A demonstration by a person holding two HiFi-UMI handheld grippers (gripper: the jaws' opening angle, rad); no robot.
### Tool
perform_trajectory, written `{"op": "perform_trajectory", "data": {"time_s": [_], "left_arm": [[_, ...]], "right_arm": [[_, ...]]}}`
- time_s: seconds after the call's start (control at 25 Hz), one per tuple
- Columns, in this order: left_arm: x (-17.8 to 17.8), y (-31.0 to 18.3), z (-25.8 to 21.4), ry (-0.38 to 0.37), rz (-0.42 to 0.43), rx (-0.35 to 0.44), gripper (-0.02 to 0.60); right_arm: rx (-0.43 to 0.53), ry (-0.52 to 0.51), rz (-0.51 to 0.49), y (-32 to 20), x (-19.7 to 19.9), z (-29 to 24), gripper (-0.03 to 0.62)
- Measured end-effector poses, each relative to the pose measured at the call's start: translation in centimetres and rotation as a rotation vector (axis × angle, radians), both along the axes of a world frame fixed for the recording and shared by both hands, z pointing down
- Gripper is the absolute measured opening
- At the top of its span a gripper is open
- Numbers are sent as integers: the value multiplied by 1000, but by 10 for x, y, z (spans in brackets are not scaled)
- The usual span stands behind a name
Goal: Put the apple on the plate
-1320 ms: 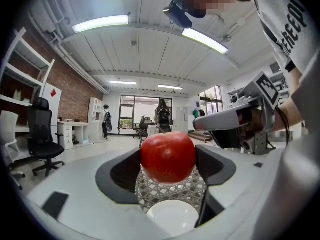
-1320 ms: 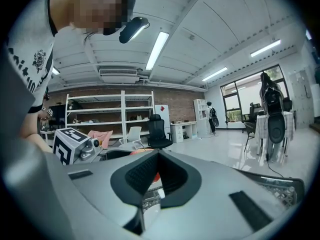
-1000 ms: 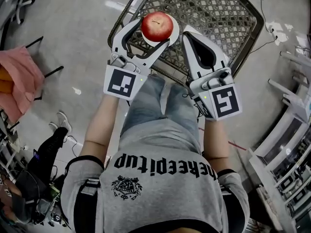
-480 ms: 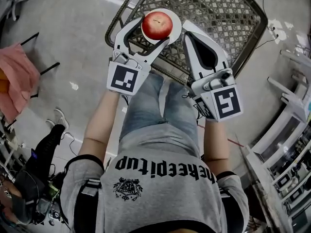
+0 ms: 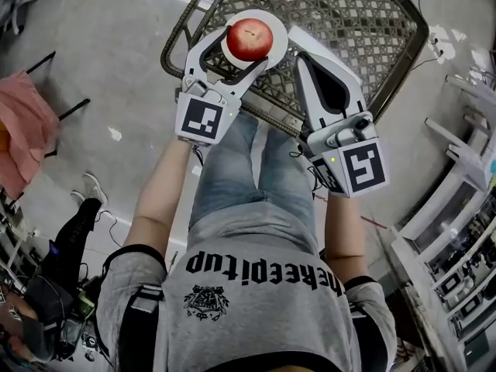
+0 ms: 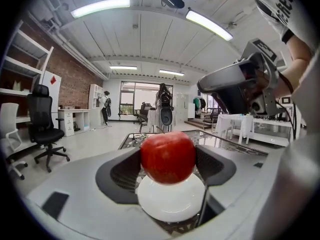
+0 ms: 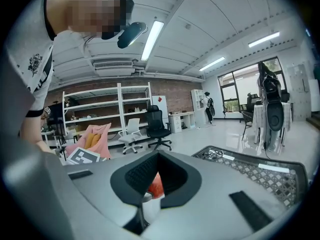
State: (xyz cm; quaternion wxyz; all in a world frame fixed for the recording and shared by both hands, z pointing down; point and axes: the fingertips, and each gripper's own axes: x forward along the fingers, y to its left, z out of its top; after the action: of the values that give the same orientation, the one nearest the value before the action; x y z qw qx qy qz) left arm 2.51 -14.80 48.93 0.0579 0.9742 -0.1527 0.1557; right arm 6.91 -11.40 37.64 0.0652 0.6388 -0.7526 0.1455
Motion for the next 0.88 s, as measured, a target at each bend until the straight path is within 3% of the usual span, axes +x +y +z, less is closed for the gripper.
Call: {"op": "perform_trajectory", "data": {"time_s": [0.28,0.88], "left_arm": [[7,-5,14,-15,33,79,374],[14,-2,54,-90,52,69,374]], "right_arm": [[-19,1,5,2,3,9,9],[-46,-6,-3,4,0,19,9]]}}
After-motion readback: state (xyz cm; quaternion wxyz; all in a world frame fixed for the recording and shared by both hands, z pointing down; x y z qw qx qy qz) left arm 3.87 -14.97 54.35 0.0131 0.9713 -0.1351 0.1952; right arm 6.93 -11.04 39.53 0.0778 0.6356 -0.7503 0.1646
